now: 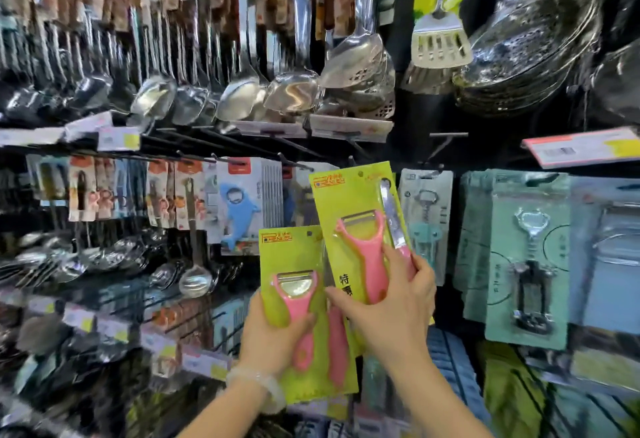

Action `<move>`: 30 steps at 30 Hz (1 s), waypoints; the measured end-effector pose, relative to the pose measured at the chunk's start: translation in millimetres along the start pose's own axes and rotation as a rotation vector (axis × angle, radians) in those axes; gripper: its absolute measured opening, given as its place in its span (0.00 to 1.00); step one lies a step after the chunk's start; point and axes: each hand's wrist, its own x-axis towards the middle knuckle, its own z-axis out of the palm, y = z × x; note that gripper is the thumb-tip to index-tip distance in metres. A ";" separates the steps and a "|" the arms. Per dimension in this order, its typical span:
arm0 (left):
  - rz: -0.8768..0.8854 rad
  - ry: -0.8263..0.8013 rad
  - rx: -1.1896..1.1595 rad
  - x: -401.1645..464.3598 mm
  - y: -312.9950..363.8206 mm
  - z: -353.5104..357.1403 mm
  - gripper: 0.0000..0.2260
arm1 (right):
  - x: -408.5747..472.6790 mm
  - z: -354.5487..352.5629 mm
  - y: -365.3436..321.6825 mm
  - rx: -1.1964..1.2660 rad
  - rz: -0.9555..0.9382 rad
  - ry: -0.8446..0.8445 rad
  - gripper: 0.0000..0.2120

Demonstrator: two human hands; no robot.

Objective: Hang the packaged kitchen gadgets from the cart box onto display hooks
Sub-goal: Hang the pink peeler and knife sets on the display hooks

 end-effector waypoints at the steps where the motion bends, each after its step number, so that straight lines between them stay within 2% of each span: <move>1: 0.007 -0.022 -0.003 8.9 -2.6 2.4 0.25 | 4.1 2.1 -1.5 -0.010 0.002 0.029 0.48; 6: 0.057 -0.158 -0.058 46.9 -10.6 8.3 0.29 | 18.1 16.0 -10.6 -0.083 0.035 0.174 0.49; 13: 0.126 -0.280 -0.077 91.7 -19.0 -2.1 0.26 | 29.3 47.5 -29.7 -0.236 0.090 0.362 0.50; 17: 0.099 -0.327 -0.098 104.3 -29.4 -9.2 0.26 | 24.1 67.8 -34.6 -0.343 0.063 0.503 0.50; 30: 0.124 -0.422 -0.114 113.2 -24.6 -32.4 0.30 | 18.7 82.6 -54.1 -0.333 0.243 0.418 0.50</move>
